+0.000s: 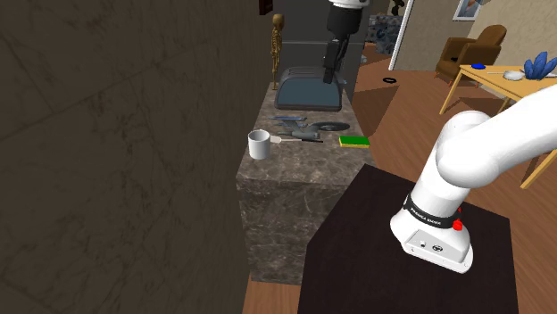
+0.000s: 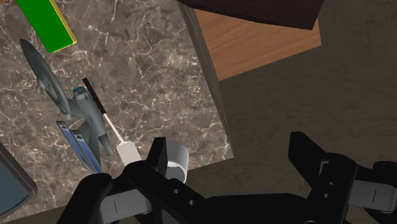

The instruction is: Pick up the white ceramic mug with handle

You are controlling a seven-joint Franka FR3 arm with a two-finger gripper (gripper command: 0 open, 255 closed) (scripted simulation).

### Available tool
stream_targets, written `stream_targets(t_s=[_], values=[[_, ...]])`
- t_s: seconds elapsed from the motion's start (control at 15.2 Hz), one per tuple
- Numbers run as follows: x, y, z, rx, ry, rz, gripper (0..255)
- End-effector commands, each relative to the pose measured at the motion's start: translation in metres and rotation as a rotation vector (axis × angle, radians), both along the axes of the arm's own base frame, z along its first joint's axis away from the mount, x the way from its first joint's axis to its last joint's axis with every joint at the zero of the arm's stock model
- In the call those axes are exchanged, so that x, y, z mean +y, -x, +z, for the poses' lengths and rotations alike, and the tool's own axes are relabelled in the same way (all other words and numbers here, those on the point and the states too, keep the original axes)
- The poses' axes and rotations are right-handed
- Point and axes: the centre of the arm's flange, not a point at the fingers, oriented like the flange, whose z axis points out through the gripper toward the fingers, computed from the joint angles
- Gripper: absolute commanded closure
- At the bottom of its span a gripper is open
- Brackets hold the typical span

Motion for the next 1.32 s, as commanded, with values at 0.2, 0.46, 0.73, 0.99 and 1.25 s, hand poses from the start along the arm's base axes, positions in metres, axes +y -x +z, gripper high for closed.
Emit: stream_targets(t_s=[0.2, 0.46, 0.73, 0.99, 1.25], values=[[-0.004, -0.027, -0.029, -0.001, -0.004, 0.012, 0], [-0.008, -0.063, -0.067, -0.002, -0.009, 0.028, 0], [-0.011, -0.100, -0.105, -0.003, -0.014, 0.044, 0], [-0.013, -0.136, -0.143, -0.005, -0.019, 0.060, 0], [-0.015, -0.173, -0.181, -0.006, -0.023, 0.077, 0]])
